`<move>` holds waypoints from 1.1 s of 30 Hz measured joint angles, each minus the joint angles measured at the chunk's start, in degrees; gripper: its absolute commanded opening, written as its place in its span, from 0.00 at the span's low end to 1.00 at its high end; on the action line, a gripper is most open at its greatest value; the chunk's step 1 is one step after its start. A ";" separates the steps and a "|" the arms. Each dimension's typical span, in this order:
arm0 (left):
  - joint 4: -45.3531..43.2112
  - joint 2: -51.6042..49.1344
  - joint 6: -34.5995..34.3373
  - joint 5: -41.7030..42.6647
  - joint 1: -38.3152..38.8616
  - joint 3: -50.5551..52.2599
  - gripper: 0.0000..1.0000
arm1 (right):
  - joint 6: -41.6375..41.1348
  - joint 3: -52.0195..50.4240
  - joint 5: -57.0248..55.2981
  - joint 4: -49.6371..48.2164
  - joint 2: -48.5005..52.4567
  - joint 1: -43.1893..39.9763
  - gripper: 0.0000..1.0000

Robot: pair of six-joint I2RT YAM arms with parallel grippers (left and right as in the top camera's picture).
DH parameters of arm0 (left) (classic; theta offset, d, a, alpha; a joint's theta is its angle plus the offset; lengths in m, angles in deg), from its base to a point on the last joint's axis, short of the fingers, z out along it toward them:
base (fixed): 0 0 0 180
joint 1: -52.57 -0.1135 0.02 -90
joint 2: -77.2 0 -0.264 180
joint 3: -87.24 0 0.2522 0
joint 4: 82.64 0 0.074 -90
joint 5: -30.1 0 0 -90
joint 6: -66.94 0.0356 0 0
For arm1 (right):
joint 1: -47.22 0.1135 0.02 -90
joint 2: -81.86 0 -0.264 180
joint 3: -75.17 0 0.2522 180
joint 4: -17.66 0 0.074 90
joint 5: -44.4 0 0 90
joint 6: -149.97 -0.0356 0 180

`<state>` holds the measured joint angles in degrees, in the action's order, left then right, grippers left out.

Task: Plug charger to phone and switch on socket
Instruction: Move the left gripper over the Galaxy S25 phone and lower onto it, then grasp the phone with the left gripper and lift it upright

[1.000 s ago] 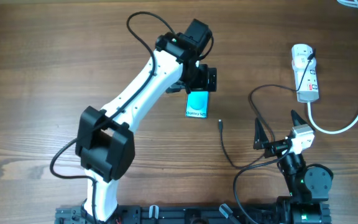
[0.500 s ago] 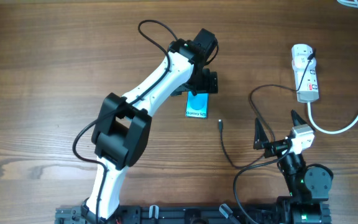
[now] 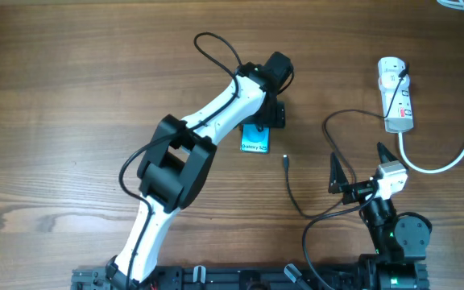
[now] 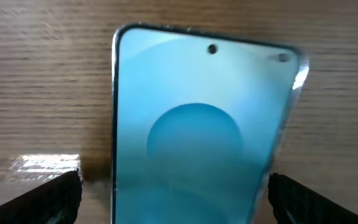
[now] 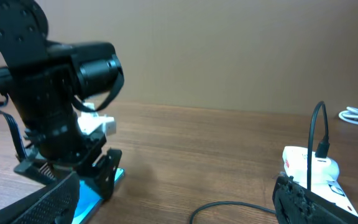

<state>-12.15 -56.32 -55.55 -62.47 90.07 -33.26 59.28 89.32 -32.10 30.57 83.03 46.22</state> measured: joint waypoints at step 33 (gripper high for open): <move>1.33 -1.01 -0.44 -0.81 1.57 -0.92 0.73 | 0.00 0.00 0.00 0.00 0.00 0.00 1.00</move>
<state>-10.81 -57.32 -55.99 -63.28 91.64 -34.18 59.28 89.32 -32.10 30.57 83.03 46.22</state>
